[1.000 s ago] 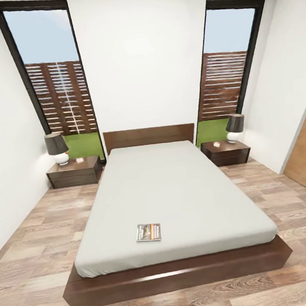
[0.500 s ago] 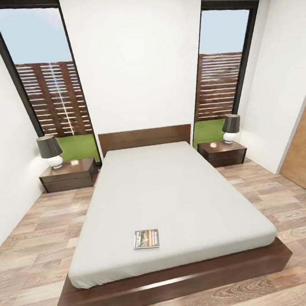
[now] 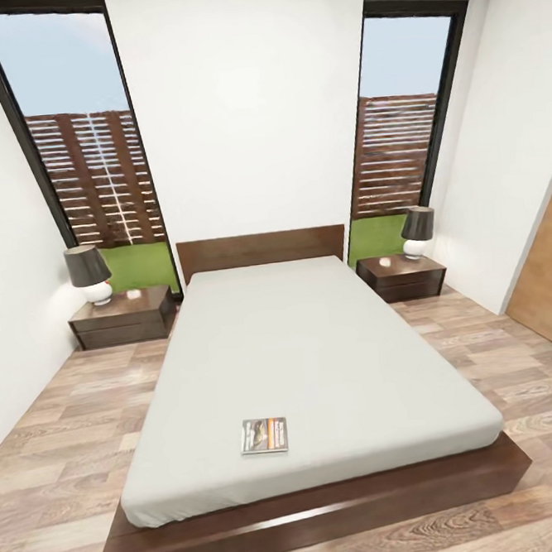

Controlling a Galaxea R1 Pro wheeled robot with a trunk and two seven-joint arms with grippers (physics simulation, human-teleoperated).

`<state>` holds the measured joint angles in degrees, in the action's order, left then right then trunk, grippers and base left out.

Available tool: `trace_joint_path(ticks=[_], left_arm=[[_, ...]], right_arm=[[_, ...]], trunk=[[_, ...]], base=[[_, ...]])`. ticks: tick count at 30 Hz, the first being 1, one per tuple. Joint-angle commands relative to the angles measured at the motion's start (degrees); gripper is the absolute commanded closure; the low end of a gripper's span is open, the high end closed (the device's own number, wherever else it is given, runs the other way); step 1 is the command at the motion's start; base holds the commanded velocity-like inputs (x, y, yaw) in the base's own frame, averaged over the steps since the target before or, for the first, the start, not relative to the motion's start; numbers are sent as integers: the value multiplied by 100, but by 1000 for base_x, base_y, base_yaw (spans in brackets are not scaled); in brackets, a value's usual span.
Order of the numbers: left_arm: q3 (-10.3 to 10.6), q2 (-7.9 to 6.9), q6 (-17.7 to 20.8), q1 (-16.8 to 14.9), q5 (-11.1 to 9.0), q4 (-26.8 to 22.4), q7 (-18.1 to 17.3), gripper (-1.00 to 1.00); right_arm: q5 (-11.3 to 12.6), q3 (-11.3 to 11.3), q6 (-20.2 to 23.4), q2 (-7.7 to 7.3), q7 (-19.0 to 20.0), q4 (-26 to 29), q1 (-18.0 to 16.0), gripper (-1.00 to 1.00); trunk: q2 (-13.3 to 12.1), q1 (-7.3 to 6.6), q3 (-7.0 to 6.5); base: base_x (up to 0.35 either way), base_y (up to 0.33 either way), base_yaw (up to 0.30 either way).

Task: In the bedroom, move the book from the bed onto either nightstand, and place the two sandals side by side next to the bed.

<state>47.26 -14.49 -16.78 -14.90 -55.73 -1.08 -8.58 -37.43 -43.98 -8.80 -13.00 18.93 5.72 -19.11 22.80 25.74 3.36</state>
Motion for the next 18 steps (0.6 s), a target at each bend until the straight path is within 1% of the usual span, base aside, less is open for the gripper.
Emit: trace_joint_path(ticks=[1,9,18], left_arm=[[38,-1,-10,-4,-61,2,-29,-100],[38,0,-10,-4,-61,-1,-29,-100],[38,0,-33,-4,-55,-23,-40,-100]], right_arm=[[-48,-49,-17,-1,23,-1,-5,-100],[-53,-49,-17,-1,23,-1,-5,-100],[-54,-49,-17,-1,23,-1,-5,-100]], trunk=[[12,4,13],[12,4,13],[12,4,13]], base=[[83,1,-1],[125,1,0],[35,0,0]])
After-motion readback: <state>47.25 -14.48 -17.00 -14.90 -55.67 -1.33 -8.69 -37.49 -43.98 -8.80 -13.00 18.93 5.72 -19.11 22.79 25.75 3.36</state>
